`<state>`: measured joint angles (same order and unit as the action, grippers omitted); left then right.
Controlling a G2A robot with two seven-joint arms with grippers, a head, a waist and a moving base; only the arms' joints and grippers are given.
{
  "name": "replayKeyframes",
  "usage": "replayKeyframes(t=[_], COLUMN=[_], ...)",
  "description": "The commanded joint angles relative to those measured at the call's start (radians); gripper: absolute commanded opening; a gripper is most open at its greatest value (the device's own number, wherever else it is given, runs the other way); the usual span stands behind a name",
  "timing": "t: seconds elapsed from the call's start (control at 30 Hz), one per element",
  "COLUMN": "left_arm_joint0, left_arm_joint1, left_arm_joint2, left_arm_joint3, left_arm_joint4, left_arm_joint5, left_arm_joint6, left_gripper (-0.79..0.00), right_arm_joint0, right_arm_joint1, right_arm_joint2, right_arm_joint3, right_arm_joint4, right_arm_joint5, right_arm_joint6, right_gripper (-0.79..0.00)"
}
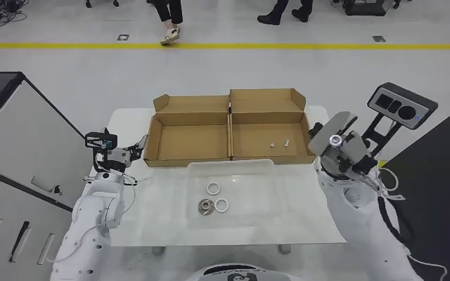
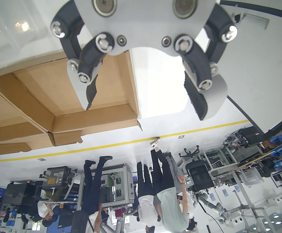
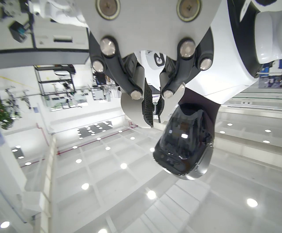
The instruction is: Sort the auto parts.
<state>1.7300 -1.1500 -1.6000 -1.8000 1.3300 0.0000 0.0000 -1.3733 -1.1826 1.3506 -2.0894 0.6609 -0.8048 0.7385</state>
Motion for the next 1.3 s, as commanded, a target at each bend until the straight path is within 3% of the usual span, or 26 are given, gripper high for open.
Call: replayKeyframes(t=[0.0, 0.17, 0.4, 0.67, 0.97, 1.27], left_arm_joint0=[0.000, 0.000, 0.000, 0.000, 0.000, 0.000], left_arm_joint1=[0.000, 0.000, 0.000, 0.000, 0.000, 0.000], left_arm_joint2=[0.000, 0.000, 0.000, 0.000, 0.000, 0.000], left_arm_joint3=[0.000, 0.000, 0.000, 0.000, 0.000, 0.000], left_arm_joint4=[0.000, 0.000, 0.000, 0.000, 0.000, 0.000], left_arm_joint5=[0.000, 0.000, 0.000, 0.000, 0.000, 0.000], left_arm_joint6=[0.000, 0.000, 0.000, 0.000, 0.000, 0.000], left_gripper=[0.000, 0.000, 0.000, 0.000, 0.000, 0.000], right_arm_joint0=[-0.015, -0.021, 0.090, 0.332, 0.527, 0.680], right_arm_joint1=[0.012, 0.043, 0.062, 0.077, 0.083, 0.121], right_arm_joint2=[0.088, 0.260, 0.281, 0.159, -0.039, -0.316], right_arm_joint3=[0.015, 0.047, 0.134, 0.336, 0.518, 0.603], right_arm_joint4=[-0.011, -0.123, -0.252, -0.535, -0.845, -1.007], right_arm_joint5=[0.063, 0.237, 0.374, 0.419, 0.358, 0.374], right_arm_joint6=[0.054, 0.225, 0.315, 0.467, 0.623, 0.651], right_gripper=[-0.785, -0.785, -0.785, -0.785, -0.785, -0.785])
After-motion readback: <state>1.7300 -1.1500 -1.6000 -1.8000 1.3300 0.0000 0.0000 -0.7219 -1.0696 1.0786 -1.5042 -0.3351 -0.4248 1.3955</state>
